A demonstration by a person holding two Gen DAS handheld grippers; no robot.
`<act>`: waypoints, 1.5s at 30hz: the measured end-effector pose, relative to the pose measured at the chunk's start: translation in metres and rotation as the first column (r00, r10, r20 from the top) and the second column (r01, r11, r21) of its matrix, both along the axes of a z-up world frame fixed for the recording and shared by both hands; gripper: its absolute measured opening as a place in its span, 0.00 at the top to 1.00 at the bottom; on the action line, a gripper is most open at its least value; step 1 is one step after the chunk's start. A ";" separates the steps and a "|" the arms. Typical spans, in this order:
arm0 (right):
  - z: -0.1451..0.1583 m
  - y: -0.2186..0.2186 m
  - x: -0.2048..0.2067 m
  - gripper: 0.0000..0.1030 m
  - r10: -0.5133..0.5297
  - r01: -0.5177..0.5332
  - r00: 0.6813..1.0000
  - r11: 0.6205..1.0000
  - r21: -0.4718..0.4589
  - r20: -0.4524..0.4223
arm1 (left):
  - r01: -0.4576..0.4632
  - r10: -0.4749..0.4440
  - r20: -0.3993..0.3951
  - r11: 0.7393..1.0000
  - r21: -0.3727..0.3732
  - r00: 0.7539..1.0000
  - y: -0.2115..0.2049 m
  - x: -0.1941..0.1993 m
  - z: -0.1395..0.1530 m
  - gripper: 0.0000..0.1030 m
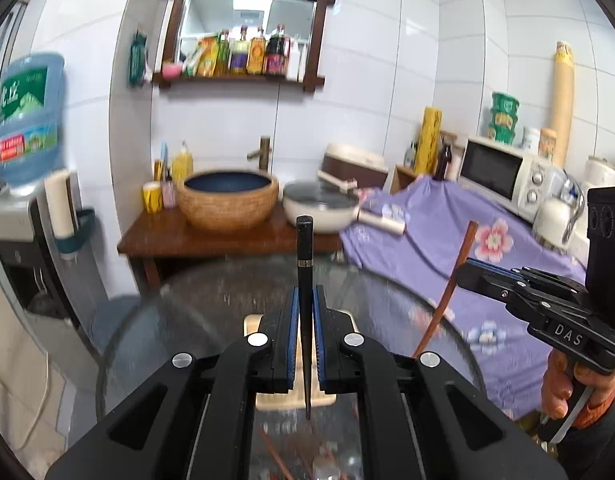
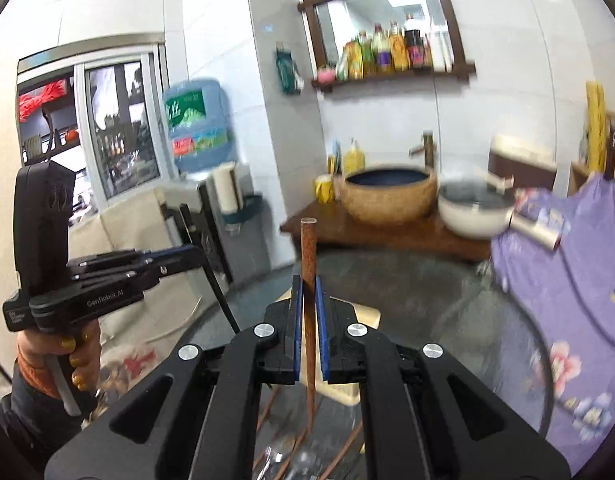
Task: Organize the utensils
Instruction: 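Lift both chopsticks and carry them over the cream basket, then lower both chopsticks into the basket and open both tools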
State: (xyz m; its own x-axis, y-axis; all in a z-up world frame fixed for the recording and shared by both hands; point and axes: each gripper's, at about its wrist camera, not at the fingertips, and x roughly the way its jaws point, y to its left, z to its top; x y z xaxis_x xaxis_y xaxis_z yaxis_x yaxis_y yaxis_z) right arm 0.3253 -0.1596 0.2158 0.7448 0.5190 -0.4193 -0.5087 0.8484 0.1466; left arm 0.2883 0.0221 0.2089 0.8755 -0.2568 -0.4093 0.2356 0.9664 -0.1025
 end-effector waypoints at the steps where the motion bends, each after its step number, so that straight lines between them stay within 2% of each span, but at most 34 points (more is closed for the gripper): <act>1: 0.010 0.003 0.006 0.93 -0.004 0.004 1.000 1.000 -0.001 0.020 | -0.015 0.015 0.022 1.000 0.006 1.000 -0.001 0.004 0.009 0.93; 5: 0.043 0.011 0.031 0.93 -0.046 0.044 0.997 0.999 0.027 0.067 | -0.071 0.070 0.074 0.997 0.010 0.995 -0.002 0.024 0.034 0.93; 9: 0.048 0.019 0.052 0.93 -0.084 0.081 0.991 0.996 0.042 0.100 | -0.112 0.112 0.063 0.994 -0.003 0.992 -0.003 0.051 0.033 0.93; 12: 0.031 0.020 0.071 0.93 -0.117 0.114 0.990 0.992 0.050 0.081 | -0.135 0.134 0.030 0.991 0.001 0.990 -0.004 0.070 0.015 0.93; 17: -0.021 0.018 0.097 0.93 -0.160 0.160 0.987 0.987 0.036 -0.005 | -0.138 0.138 -0.050 0.990 -0.008 0.989 -0.006 0.089 -0.028 0.93; 23: -0.066 0.016 0.108 0.93 -0.170 0.172 0.981 0.985 0.021 -0.094 | -0.138 0.137 -0.123 0.990 -0.003 0.983 -0.004 0.104 -0.068 0.93; 32: -0.085 0.017 0.111 0.93 -0.166 0.168 0.979 0.986 0.008 -0.116 | -0.155 0.150 -0.200 0.988 -0.010 0.968 0.009 0.121 -0.102 0.93; 37: -0.086 0.017 0.111 0.93 -0.176 0.178 0.978 0.984 0.014 -0.112 | -0.159 0.156 -0.190 0.987 -0.004 0.969 0.009 0.120 -0.106 0.92; 40: -0.090 0.015 0.113 0.93 -0.189 0.192 0.974 0.981 0.008 -0.126 | -0.166 0.169 -0.162 0.986 0.032 0.972 0.004 0.116 -0.105 0.78; 42: -0.093 0.015 0.111 0.92 -0.192 0.193 0.973 0.981 -0.001 -0.127 | -0.164 0.165 -0.138 0.986 0.022 0.976 0.003 0.111 -0.103 0.57; 44: -0.093 0.016 0.108 0.82 -0.197 0.196 0.974 0.980 -0.013 -0.112 | -0.169 0.169 -0.110 0.986 0.009 0.979 0.005 0.103 -0.100 0.45; 45: -0.092 0.016 0.106 0.64 -0.203 0.202 0.974 0.979 -0.014 -0.103 | -0.174 0.174 -0.097 0.985 0.006 0.980 0.006 0.099 -0.098 0.38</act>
